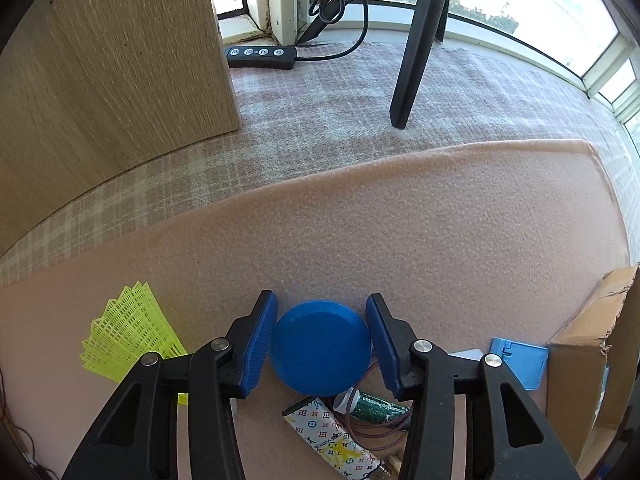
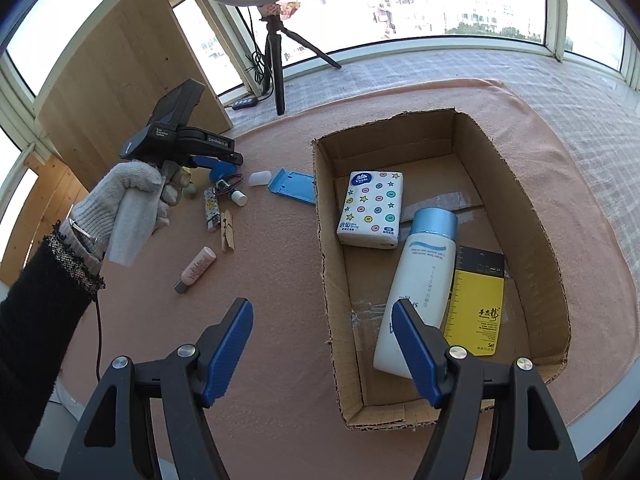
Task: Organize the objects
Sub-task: 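Move the left tool over the blue round lid while the right tool leaves the box, then move the left tool to the patterned lighter while the right tool reaches the pink bottle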
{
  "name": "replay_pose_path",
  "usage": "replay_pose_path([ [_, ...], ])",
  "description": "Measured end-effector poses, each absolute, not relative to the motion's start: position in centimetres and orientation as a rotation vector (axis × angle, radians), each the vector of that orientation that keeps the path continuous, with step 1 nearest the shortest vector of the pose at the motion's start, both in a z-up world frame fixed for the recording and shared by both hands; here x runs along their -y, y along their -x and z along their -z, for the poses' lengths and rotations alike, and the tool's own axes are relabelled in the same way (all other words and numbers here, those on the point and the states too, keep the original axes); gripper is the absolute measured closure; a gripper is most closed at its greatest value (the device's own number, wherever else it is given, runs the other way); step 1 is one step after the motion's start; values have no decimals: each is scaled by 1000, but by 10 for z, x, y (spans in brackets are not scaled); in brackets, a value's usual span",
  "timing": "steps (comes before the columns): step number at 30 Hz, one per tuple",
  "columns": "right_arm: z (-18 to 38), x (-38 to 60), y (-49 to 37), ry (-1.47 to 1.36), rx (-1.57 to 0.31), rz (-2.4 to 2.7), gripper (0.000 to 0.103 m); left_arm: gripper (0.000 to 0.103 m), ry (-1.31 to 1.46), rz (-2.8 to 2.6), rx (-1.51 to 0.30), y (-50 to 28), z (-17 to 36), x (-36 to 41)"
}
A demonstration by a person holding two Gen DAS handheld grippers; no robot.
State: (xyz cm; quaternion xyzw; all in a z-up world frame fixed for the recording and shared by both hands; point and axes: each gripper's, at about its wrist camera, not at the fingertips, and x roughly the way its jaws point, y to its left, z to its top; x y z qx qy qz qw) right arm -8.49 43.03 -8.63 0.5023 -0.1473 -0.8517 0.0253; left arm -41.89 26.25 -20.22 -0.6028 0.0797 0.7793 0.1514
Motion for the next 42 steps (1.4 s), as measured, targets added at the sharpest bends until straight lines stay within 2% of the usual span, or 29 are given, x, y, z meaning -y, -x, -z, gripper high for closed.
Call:
replay_pose_path([
  [13,83,-397,91,-1527,381,2594,35,53,1660,-2219,-338,361,202,-248],
  [27,92,-358,96,-1539,294,2528,35,53,1619,-2236,-361,272,204,-188],
  [36,104,-327,102,-1563,224,2473,35,53,1658,-2291,-270,240,199,-135],
  [42,116,-309,107,-1585,212,2430,35,53,1673,-2343,-283,226,196,-98],
])
